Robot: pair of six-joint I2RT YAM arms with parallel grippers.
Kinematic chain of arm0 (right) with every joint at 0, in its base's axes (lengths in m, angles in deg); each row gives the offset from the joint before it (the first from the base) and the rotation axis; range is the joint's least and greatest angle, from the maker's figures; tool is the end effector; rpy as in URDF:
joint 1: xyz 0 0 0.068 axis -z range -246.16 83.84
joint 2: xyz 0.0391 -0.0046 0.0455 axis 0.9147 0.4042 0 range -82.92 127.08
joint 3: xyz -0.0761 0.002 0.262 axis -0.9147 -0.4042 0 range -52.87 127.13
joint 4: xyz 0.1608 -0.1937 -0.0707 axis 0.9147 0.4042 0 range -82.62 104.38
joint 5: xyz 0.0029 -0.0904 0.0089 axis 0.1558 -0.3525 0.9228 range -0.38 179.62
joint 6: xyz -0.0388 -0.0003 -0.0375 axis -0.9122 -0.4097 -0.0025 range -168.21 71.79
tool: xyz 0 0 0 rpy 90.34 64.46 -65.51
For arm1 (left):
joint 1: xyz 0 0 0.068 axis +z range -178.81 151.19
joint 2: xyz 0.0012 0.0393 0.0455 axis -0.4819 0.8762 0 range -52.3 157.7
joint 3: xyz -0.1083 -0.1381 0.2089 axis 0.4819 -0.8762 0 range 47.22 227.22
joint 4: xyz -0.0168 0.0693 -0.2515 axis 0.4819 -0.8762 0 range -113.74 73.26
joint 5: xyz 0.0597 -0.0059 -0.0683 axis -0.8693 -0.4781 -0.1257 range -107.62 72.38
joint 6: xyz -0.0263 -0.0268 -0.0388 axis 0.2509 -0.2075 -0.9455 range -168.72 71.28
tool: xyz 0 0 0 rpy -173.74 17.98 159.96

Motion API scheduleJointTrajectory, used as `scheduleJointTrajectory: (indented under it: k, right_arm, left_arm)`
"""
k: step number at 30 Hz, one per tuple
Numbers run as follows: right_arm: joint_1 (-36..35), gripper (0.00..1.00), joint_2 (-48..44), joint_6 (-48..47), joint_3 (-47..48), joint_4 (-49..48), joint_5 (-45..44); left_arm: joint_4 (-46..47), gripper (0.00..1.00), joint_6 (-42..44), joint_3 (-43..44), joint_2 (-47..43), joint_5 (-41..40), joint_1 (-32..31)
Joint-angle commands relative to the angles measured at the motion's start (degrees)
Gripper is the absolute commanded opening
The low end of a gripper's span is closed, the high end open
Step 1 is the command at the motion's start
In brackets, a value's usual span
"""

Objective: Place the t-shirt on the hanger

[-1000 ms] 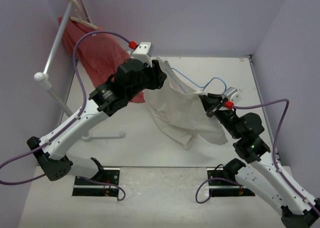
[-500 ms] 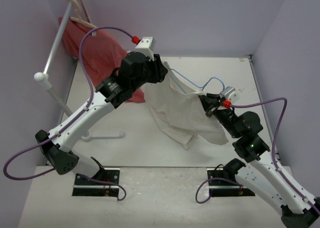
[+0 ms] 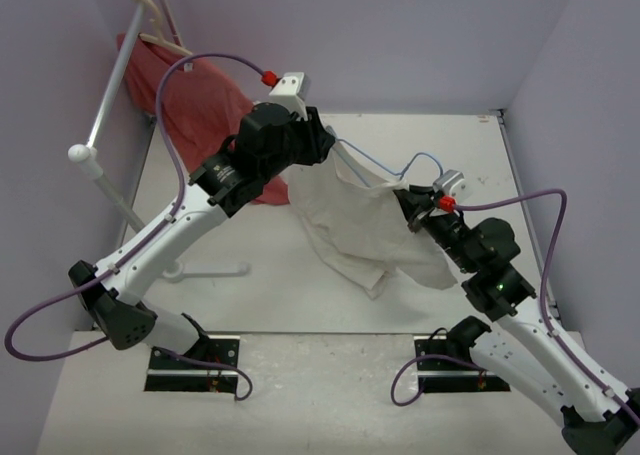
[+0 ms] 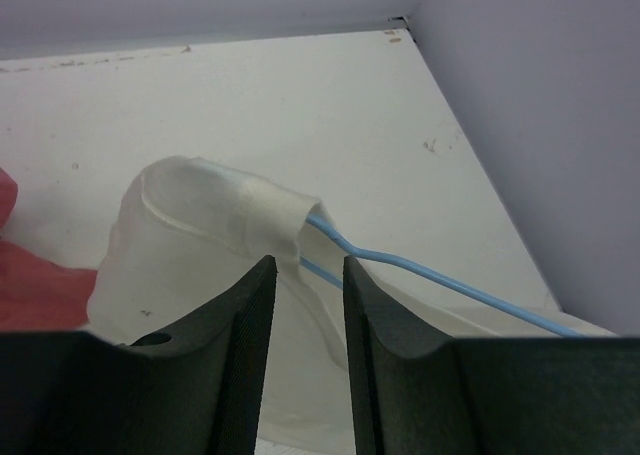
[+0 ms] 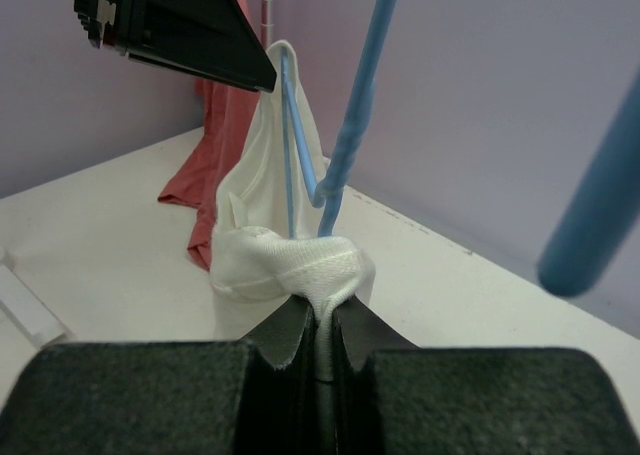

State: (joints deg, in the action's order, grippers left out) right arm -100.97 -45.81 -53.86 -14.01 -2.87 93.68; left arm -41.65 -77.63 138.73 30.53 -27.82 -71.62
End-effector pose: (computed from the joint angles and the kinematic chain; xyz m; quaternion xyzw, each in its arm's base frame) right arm 0.1296 0.0932 0.3630 -0.2433 0.5806 0.2170 0.7461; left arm 0.2425 -0.2162 0.4412 0.0435 0.7972 -0.2926 0.5262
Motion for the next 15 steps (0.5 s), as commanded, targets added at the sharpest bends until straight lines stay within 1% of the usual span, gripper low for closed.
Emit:
scheduleJointTrajectory:
  k: [1,10,11,13,14,15]
  right_arm:
    - [0.18,0.00,-1.13,-0.50,3.91,-4.28,0.46]
    - [0.18,0.00,-1.39,-0.11,4.20,-4.17,1.59]
    - [0.18,0.00,-1.43,-0.13,4.21,-4.15,1.71]
    - [0.18,0.00,-1.49,-0.08,4.27,-4.03,2.00]
    - [0.18,0.00,-1.52,-0.08,4.29,-3.98,2.08]
    - [0.18,0.00,-1.57,-0.12,4.29,-3.92,2.03]
  left_arm:
    - [1.01,0.35,0.61,0.54,0.04,-1.01,0.18]
    - [0.82,0.35,0.57,1.08,2.24,-2.33,0.67]
    - [0.88,0.33,0.61,1.05,2.38,-2.52,0.72]
    - [1.17,0.25,0.67,1.04,2.61,-2.87,0.78]
    - [1.35,0.19,0.71,1.06,2.69,-2.95,0.79]
    - [1.60,0.11,0.76,1.11,2.69,-2.85,0.79]
